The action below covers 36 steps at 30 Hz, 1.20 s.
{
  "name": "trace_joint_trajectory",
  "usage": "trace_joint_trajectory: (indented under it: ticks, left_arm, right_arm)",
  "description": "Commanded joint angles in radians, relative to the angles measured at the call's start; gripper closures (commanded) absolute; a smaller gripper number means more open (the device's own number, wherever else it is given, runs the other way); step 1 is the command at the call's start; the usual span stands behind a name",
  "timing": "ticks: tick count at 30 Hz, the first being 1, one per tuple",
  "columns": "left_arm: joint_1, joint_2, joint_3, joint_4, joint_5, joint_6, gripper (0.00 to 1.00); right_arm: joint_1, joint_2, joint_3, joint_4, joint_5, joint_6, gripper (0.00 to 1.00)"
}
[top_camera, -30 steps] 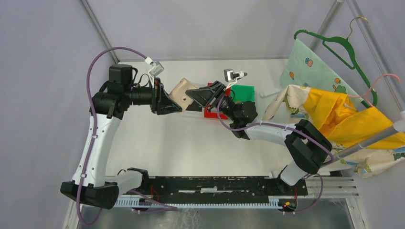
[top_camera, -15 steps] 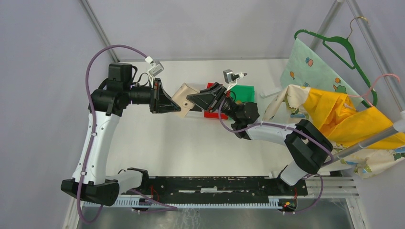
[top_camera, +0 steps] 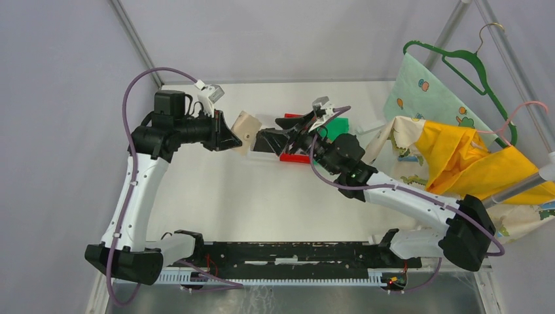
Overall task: Take the credit cards out of the card holder
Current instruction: Open the card holder.
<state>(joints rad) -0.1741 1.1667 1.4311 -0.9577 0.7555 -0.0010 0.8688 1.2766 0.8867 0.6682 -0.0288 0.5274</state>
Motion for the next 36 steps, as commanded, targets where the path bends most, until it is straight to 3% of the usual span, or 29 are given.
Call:
trace_joint_trajectory:
  ticks: [1,6,13,26,31,36]
  left_arm:
    - [0.000,0.002,-0.052,0.116,-0.026,-0.134,0.98]
    - [0.001,0.001,-0.020,0.103,0.039,-0.133,0.98]
    - [0.001,-0.029,-0.025,0.076,0.107,-0.124,0.98]
    - [0.000,-0.022,0.006,0.058,0.261,-0.136,0.98]
    - [-0.001,-0.021,0.007,0.049,0.316,-0.133,0.98]
    - [-0.002,-0.016,0.019,-0.006,0.353,-0.085,0.98]
  right_arm:
    - [0.083,-0.011,0.046,-0.125,0.179,-0.308,0.26]
    - [0.141,0.032,0.086,-0.112,0.129,-0.400,0.33]
    - [0.185,0.014,-0.014,0.075,0.108,-0.505,0.38]
    - [0.225,0.048,0.038,0.017,0.165,-0.673,0.41]
    - [0.269,0.065,0.057,0.013,0.260,-0.767,0.43]
    - [0.324,0.082,0.074,0.013,0.399,-0.887,0.57]
